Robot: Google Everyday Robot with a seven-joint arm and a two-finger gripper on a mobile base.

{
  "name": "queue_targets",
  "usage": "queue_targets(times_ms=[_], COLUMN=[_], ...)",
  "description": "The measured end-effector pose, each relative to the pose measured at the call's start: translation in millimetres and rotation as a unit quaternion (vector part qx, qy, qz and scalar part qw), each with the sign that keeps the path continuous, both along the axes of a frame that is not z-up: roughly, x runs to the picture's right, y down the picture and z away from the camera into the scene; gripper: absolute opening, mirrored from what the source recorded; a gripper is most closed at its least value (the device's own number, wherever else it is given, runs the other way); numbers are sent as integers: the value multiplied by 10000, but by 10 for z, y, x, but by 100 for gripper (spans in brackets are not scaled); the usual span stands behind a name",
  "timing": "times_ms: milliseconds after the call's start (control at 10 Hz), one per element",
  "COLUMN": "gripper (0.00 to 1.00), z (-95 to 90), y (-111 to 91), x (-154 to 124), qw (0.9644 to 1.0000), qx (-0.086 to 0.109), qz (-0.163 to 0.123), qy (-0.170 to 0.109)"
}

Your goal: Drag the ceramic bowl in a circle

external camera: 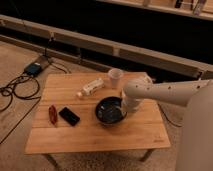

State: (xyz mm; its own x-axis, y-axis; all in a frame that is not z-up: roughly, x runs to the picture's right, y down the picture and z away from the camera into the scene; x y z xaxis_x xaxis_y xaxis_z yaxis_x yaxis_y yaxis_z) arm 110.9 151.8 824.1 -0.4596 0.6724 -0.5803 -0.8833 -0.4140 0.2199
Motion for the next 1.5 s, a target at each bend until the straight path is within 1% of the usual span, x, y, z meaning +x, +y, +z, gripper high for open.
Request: queue_targets(times_ms=[200,400,600,800,1000,1100,1200,1300,1500], gripper=[8,8,8,8,8,8,8,8,8], z=[102,117,40,-104,-334,-449,-529,-632,-743], y=[-109,-141,-85,31,213,309,377,472,577], x=[-321,-665,-896,-990,-951,-873,-792,-642,-405], qw=[9991,9967,9941,9927,9932,9939,9946,9954,9964], qx=[-11,-65,-196,-366,-583,-681,-744,-812,-828], qz=[-293,-523,-672,-693,-588,-488,-395,-232,49], qy=[-299,-612,-832,-912,-817,-712,-613,-442,-182])
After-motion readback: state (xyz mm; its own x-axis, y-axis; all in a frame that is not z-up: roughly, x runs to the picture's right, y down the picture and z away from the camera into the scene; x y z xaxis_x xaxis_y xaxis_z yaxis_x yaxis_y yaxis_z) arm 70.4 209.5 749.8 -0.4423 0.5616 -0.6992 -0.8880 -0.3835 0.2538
